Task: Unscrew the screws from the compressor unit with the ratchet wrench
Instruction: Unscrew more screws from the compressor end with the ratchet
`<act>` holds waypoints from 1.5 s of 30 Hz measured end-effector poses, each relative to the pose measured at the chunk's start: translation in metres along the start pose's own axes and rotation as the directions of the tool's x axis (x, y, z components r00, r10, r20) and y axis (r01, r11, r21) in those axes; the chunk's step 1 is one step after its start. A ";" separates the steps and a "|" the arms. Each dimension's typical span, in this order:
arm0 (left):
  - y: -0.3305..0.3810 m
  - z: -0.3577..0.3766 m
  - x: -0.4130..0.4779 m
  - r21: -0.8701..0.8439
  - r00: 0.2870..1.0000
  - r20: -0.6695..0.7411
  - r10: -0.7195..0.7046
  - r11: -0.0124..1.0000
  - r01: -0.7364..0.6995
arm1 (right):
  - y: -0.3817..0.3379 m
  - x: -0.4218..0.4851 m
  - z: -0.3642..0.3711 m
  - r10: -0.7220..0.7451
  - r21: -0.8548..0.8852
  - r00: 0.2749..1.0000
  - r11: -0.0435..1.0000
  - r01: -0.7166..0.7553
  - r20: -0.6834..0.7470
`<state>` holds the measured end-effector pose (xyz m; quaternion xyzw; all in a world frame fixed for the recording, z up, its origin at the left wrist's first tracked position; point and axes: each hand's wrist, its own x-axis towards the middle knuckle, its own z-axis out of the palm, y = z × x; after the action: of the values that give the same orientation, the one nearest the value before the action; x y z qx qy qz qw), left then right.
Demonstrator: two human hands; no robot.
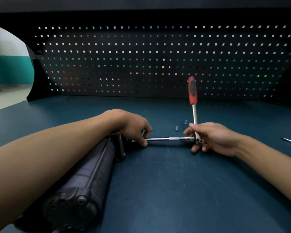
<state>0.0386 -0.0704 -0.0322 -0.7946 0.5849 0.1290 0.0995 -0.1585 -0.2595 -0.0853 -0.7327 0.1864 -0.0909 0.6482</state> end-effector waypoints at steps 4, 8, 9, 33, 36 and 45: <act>-0.001 0.000 -0.001 -0.020 1.000 -0.003 -0.001 1.000 0.001 | -0.003 -0.001 0.000 0.044 0.013 0.999 0.999 -0.044 0.016; -0.001 0.000 0.000 -0.023 1.000 -0.015 -0.001 1.000 0.001 | -0.005 -0.001 -0.002 0.049 0.023 0.998 0.999 -0.050 0.050; -0.001 0.000 -0.001 -0.025 1.000 -0.017 -0.002 1.000 0.001 | -0.004 -0.002 -0.003 0.039 0.027 0.998 0.999 -0.040 0.057; 0.000 0.000 -0.004 -0.068 0.999 0.037 -0.004 0.998 0.007 | 0.013 -0.006 -0.005 -0.271 -0.153 0.954 0.945 0.289 0.126; 0.000 0.000 -0.003 -0.059 1.000 0.028 -0.006 0.998 0.008 | 0.014 -0.004 -0.007 -0.262 -0.143 0.956 0.949 0.280 0.134; 0.001 -0.001 -0.003 -0.020 0.999 0.034 0.002 1.000 -0.001 | 0.012 -0.002 -0.004 -0.160 -0.049 0.985 0.985 0.164 0.070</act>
<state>0.0368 -0.0687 -0.0303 -0.7928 0.5824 0.1484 0.1013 -0.1637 -0.2634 -0.0959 -0.7656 0.1071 -0.1140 0.6240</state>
